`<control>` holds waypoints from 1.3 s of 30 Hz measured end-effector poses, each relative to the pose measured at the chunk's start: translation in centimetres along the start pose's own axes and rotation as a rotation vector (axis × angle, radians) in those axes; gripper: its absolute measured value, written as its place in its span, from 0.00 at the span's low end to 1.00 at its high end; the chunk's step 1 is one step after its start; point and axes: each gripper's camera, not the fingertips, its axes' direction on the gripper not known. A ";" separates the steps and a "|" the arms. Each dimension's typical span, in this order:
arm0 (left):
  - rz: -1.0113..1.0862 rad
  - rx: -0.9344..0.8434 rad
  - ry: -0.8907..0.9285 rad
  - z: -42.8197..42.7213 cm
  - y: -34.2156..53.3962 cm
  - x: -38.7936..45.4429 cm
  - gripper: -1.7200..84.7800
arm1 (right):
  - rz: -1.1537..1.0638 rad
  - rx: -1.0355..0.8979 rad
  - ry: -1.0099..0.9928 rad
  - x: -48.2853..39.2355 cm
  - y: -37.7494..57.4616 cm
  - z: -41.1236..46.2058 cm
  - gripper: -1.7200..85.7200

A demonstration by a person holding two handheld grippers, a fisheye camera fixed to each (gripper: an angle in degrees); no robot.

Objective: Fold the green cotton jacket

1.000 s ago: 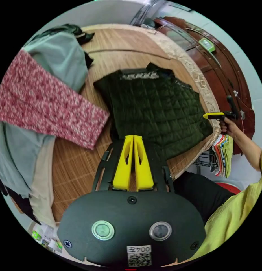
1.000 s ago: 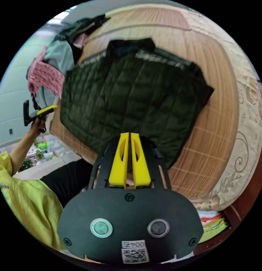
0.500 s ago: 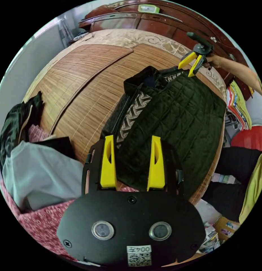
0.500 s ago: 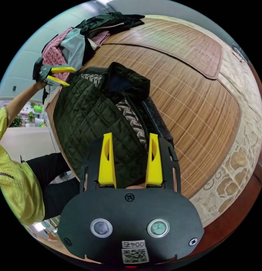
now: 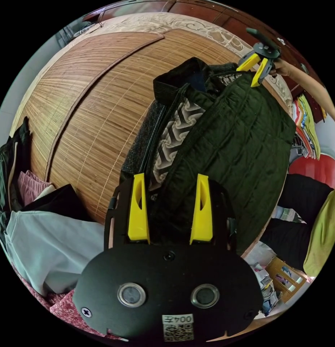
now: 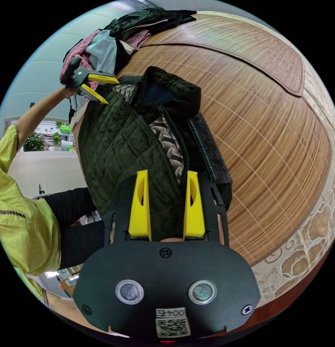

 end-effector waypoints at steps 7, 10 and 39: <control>0.017 -0.037 0.038 0.5 -0.9 0.8 0.16 | -0.007 0.010 0.027 -1.6 1.5 0.1 0.17; 0.046 -0.039 -0.074 0.1 -0.8 2.9 0.09 | 0.001 0.038 0.071 -2.8 2.3 -0.1 0.15; -0.274 0.356 -0.432 -0.1 10.0 11.2 0.03 | 0.146 0.325 0.530 -19.2 12.2 -4.7 0.06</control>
